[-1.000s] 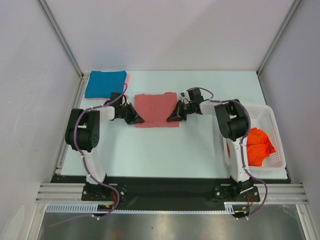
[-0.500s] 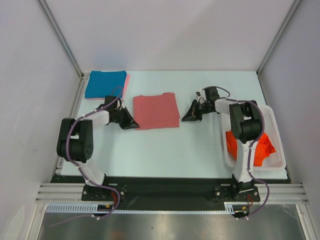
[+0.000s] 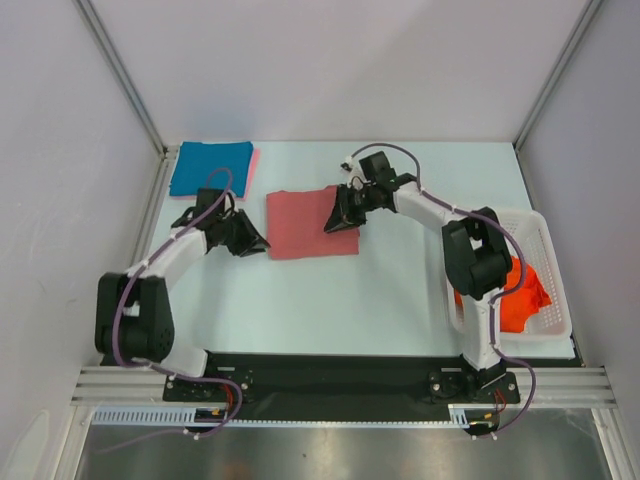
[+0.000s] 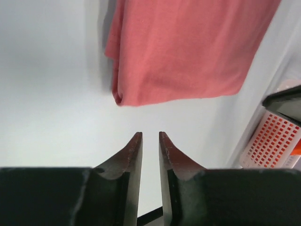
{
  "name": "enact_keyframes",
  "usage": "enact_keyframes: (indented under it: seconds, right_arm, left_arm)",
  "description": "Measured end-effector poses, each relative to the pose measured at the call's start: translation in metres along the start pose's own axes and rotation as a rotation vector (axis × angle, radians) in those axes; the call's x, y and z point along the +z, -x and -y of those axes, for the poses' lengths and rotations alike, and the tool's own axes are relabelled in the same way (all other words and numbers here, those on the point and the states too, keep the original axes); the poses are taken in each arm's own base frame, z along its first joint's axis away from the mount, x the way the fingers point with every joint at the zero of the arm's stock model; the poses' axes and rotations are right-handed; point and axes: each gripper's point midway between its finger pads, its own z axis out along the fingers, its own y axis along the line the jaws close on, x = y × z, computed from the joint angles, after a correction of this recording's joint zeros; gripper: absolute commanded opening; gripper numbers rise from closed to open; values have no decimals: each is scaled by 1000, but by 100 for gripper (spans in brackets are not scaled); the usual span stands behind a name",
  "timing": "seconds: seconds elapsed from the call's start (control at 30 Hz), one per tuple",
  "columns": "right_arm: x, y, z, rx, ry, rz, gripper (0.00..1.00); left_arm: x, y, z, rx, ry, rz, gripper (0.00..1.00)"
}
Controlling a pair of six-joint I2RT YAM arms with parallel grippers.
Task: Fold and stack the t-shirts
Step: Fold the tshirt, then neatly place the folded tshirt to the corner
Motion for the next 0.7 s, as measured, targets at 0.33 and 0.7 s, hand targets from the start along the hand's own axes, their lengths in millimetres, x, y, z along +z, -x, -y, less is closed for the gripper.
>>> enact_keyframes:
  seconds: [0.33, 0.7]
  right_arm:
    - [-6, -37, 1, -308, -340, -71, 97]
    - [9, -87, -33, -1078, -560, -31, 100]
  left_arm:
    - [-118, 24, -6, -1, 143, 376, 72]
    - [-137, -7, -46, -215, 271, 356, 80]
